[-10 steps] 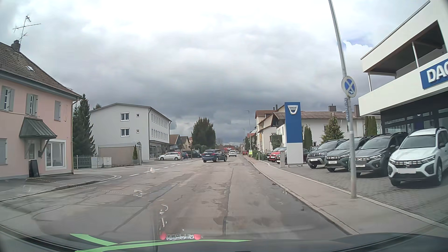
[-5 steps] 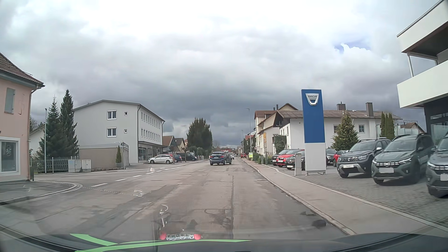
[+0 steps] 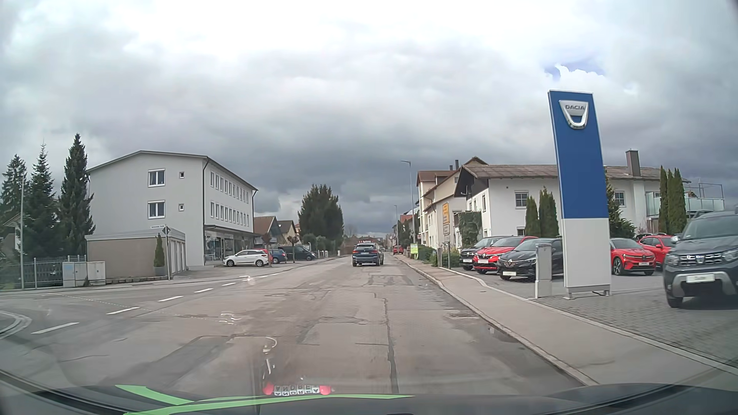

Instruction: Follow the waypoints while adhering to traffic rules and regulations

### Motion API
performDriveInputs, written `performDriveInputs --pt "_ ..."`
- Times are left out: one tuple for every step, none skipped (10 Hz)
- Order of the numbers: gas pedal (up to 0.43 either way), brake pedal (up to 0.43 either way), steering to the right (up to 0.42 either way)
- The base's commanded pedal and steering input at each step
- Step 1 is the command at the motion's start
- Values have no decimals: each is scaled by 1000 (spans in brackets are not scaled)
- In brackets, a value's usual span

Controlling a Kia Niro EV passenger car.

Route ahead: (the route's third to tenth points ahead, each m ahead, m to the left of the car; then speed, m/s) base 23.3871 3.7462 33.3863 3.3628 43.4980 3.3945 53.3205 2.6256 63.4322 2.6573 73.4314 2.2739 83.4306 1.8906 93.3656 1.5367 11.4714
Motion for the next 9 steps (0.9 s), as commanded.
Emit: performDriveInputs --pt "220 0 6" --pt "220 0 7" --pt "220 0 7" --pt "220 0 7" --pt "209 0 7" --pt "209 0 7" --pt "209 0 7" --pt "209 0 6" --pt "209 0 7"
